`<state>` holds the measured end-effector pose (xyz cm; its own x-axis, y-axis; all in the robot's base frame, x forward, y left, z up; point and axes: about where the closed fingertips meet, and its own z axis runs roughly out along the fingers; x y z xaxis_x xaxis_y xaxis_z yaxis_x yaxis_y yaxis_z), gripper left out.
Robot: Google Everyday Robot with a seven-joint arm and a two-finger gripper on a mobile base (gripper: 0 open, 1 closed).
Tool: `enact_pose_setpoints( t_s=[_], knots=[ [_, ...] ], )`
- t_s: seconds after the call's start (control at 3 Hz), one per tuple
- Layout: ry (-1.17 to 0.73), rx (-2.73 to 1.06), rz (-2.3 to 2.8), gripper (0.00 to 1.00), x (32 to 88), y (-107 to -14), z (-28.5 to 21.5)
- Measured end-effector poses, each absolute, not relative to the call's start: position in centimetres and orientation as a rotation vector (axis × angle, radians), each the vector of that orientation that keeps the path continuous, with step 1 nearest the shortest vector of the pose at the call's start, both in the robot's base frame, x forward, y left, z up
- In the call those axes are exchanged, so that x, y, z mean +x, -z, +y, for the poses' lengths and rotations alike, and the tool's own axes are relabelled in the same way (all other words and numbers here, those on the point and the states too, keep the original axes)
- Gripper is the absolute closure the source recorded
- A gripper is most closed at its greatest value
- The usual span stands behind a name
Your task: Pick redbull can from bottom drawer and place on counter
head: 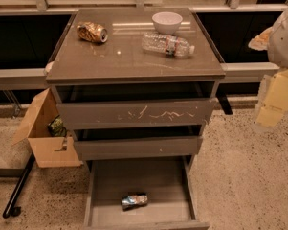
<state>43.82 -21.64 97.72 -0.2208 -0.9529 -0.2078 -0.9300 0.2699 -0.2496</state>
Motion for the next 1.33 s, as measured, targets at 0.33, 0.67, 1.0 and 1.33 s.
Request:
enact_pose_setpoints(
  t_s=[0.33, 0.67, 1.0, 1.33],
  knots=[
    [0.102, -1.723, 2.229, 0.00, 43.8, -97.7, -21.6],
    [0.032, -1.813, 2.179, 0.00, 44.6, -94.1, -20.3],
    [-0.133, -1.956, 2.089, 0.00, 45.6, -86.6, -17.5],
    [-0.314, -2.046, 2.005, 0.00, 45.4, -79.5, -14.8]
  ],
)
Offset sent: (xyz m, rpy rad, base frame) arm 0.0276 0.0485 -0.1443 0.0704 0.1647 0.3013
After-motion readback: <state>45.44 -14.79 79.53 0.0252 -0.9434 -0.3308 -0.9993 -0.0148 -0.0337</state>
